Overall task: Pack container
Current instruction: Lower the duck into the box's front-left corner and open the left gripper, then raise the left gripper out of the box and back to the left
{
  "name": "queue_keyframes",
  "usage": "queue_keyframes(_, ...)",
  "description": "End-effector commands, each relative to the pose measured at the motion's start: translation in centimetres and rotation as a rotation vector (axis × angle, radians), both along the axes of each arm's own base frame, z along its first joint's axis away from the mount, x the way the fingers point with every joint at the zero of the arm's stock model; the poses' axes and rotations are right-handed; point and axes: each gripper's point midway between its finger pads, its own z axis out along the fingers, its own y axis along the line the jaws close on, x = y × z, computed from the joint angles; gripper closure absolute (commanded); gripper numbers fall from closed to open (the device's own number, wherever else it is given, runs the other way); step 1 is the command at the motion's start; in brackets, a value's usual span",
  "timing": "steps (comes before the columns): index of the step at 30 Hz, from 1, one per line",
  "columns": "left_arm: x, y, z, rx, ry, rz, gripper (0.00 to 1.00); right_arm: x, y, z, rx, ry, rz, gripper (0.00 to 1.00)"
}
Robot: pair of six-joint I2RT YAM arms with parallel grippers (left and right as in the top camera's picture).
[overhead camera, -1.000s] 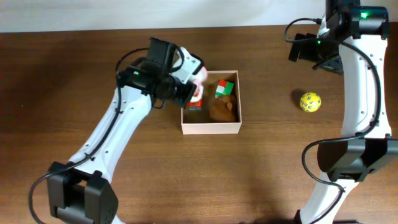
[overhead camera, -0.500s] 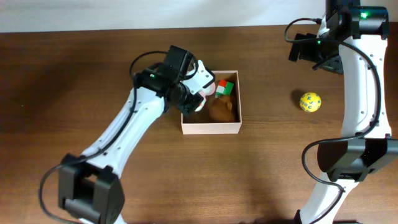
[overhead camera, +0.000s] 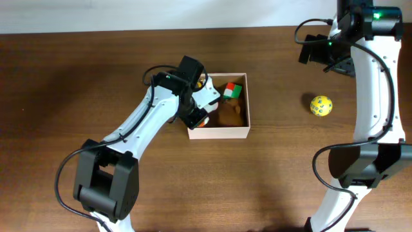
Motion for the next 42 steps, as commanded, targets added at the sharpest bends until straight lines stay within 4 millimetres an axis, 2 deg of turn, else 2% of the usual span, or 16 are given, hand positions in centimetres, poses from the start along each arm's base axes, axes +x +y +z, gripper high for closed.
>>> queue_keyframes(1, -0.6, 0.6, -0.2, 0.029, 0.018, -0.016, 0.98, 0.2, -0.1, 0.5, -0.011, -0.016, 0.004, 0.01)
queue_keyframes(6, -1.5, 1.0, -0.4, 0.050, 0.055, -0.016, 0.98, 0.2, -0.1, 0.5, -0.011, -0.016, 0.004, 0.01)
queue_keyframes(7, -1.5, 1.1, -0.4, 0.050, 0.054, -0.016, 0.94, 0.2, -0.1, 0.5, -0.011, -0.016, 0.004, 0.01)
queue_keyframes(9, -1.4, 1.0, -0.4, 0.049, 0.051, -0.016, 0.44, 0.2, -0.1, 0.5, -0.011, -0.016, 0.004, 0.01)
queue_keyframes(13, -1.2, 0.9, -0.2, 0.044, 0.041, -0.015, 0.16, 0.2, -0.1, 0.5, -0.011, -0.016, 0.004, 0.01)
queue_keyframes(14, -0.9, 0.8, 0.0, 0.040, 0.033, -0.014, 0.13, 0.2, -0.1, 0.5, -0.011, -0.016, 0.004, 0.01)
queue_keyframes(18, 1.1, -0.1, 1.9, 0.002, -0.043, -0.005, 0.13, 0.2, -0.1, 0.5, -0.011, -0.016, 0.004, 0.01)
queue_keyframes(21, 3.6, -1.3, 5.1, -0.052, -0.141, 0.021, 0.13, 0.2, -0.1, 0.5, -0.011, -0.016, 0.004, 0.01)
queue_keyframes(22, 4.5, -1.6, 6.4, -0.075, -0.176, 0.041, 0.09, 0.2, -0.1, 0.5, -0.011, -0.016, 0.004, 0.01)
queue_keyframes(26, 8.3, -2.2, 12.2, -0.188, -0.313, 0.169, 0.06, 0.2, -0.1, 0.5, -0.011, -0.016, 0.004, 0.01)
queue_keyframes(27, 9.5, -1.6, 13.9, -0.210, -0.352, 0.242, 0.06, 0.2, -0.1, 0.5, -0.011, -0.016, 0.004, 0.01)
queue_keyframes(30, 11.5, 1.0, 15.5, -0.190, -0.416, 0.413, 0.06, 0.2, -0.1, 0.5, -0.011, -0.016, 0.004, 0.01)
queue_keyframes(33, 13.4, 6.7, 15.9, -0.087, -0.489, 0.685, 0.03, 0.2, -0.1, 0.5, -0.011, -0.016, 0.004, 0.01)
queue_keyframes(36, 14.4, 11.6, 16.2, -0.055, -0.523, 0.895, 0.00, 0.2, -0.1, 0.5, -0.011, -0.016, 0.004, 0.01)
queue_keyframes(38, 15.0, 14.2, 16.3, -0.073, -0.524, 0.992, 0.01, 0.2, -0.1, 0.5, -0.011, -0.016, 0.004, 0.01)
queue_keyframes(42, 15.6, 18.3, 16.5, -0.065, -0.543, 1.084, 0.01, 0.2, -0.1, 0.5, -0.011, -0.016, 0.004, 0.01)
